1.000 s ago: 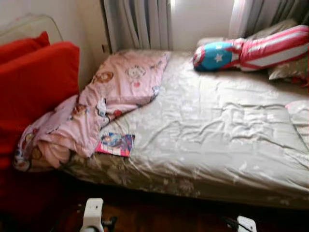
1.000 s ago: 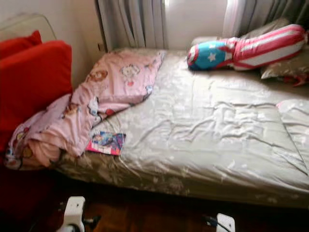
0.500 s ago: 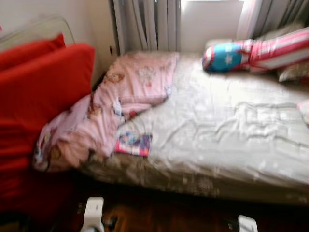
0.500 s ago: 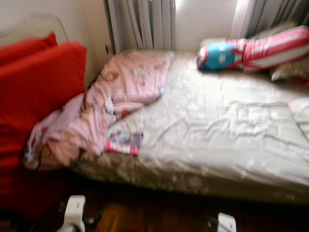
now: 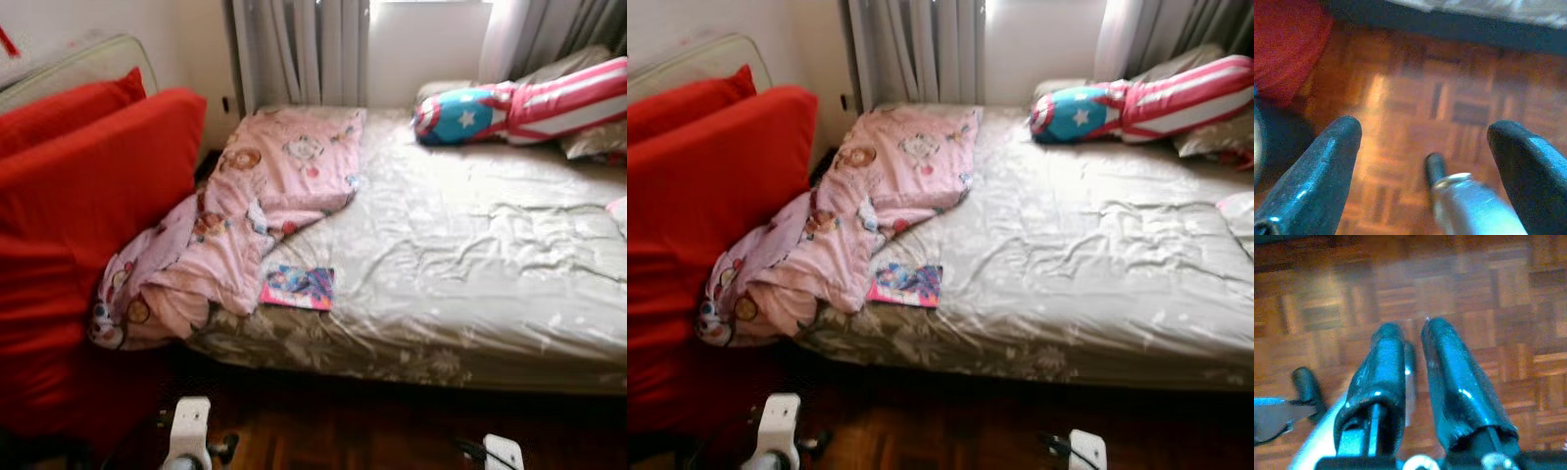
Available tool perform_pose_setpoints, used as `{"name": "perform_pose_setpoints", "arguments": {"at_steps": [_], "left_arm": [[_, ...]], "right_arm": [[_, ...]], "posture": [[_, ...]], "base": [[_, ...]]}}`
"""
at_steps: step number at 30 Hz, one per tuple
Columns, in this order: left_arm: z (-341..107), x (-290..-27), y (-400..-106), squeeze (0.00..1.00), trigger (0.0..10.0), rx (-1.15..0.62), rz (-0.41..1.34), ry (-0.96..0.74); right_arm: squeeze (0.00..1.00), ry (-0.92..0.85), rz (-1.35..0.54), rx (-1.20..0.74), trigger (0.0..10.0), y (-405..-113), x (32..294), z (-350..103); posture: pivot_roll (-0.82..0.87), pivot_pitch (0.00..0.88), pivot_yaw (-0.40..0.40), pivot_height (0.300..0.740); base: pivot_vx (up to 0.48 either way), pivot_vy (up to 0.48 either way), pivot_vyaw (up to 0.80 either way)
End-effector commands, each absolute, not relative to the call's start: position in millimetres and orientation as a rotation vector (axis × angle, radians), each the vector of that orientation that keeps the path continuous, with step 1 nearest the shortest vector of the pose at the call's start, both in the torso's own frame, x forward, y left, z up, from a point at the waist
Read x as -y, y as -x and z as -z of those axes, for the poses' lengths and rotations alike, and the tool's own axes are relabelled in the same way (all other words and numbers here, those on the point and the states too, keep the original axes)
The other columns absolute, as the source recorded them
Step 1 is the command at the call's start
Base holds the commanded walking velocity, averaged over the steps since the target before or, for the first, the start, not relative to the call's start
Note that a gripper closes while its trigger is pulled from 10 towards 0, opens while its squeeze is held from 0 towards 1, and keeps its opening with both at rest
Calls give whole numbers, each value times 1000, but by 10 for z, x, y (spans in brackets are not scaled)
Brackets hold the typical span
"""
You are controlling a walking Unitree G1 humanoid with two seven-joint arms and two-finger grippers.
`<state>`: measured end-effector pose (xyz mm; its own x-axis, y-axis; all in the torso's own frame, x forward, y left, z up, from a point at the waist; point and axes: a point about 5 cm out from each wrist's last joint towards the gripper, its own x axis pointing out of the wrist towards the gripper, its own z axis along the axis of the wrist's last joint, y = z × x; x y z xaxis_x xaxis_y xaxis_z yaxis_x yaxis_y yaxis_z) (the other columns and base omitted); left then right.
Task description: Clean up the room
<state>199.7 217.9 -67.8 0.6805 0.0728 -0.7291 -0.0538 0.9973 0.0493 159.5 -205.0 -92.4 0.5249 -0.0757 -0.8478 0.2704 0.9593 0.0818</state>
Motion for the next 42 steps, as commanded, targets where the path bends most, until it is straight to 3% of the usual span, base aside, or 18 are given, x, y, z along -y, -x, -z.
{"name": "perform_pose_setpoints", "arguments": {"at_steps": [1,9,27,37,42], "left_arm": [[670,-2142,-2028,0,10000,-815,-63,-22],[672,-2143,-2022,0,10000,-816,-61,-24],[668,-2143,-2028,0,10000,-816,-49,-18],[651,-2151,-2053,0,10000,-806,-47,-32],[651,-2150,-2055,0,10000,-806,-46,-35]], "right_arm": [[0,-206,228,-996,10000,-1580,2111,919],[0,-200,218,-998,10000,-1576,2108,920],[0,-204,209,-995,10000,-1583,2103,918],[0,-198,202,-986,10000,-1607,2100,908],[0,-220,211,-972,10000,-1613,2098,904]], "posture": [[-85,0,11,740],[-81,0,9,740],[-79,0,10,740],[-81,0,10,740],[-80,0,10,740]], "base": [[0,360,0],[0,330,0],[0,0,0],[285,0,0],[299,0,653]]}}
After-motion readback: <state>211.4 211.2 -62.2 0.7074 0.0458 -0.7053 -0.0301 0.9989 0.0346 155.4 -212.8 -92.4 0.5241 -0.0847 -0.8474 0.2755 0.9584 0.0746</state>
